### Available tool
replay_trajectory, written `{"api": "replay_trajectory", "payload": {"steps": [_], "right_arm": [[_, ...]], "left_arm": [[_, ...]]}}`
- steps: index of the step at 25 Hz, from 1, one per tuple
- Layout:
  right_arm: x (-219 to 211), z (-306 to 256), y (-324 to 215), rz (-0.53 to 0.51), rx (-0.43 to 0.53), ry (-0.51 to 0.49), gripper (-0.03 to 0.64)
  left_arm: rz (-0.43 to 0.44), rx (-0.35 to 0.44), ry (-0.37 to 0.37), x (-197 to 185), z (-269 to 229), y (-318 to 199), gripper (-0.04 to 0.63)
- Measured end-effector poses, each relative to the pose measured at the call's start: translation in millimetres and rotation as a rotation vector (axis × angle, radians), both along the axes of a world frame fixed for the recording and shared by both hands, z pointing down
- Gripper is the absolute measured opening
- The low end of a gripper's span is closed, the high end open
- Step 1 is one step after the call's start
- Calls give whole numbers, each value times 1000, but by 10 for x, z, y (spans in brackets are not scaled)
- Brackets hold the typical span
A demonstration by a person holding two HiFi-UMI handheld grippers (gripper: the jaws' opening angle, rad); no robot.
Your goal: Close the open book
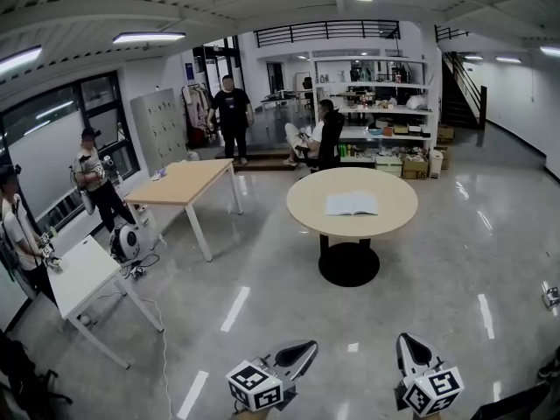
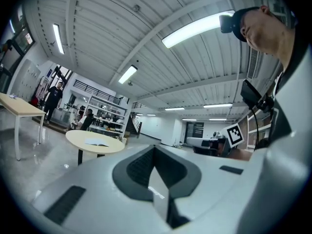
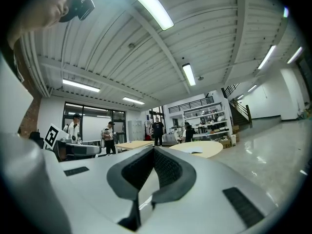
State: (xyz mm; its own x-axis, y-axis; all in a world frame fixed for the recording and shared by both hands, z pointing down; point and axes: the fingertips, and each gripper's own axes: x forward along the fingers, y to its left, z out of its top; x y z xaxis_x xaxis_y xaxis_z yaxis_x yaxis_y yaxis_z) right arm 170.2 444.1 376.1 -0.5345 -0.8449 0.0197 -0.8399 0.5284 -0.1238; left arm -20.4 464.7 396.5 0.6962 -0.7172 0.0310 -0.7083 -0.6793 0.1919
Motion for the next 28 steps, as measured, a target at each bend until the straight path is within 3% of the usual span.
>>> {"api": "replay_trajectory", "payload": {"steps": [11,28], "right_arm": [[-17,75,-710,-87,17,46,-6],[-822,-36,-2759,8,0,69,-6]], "left_arm": [[-43,-1,-14,114,46,-616,-8],[88,38,-5,-628,-71,-2690,-8]]}}
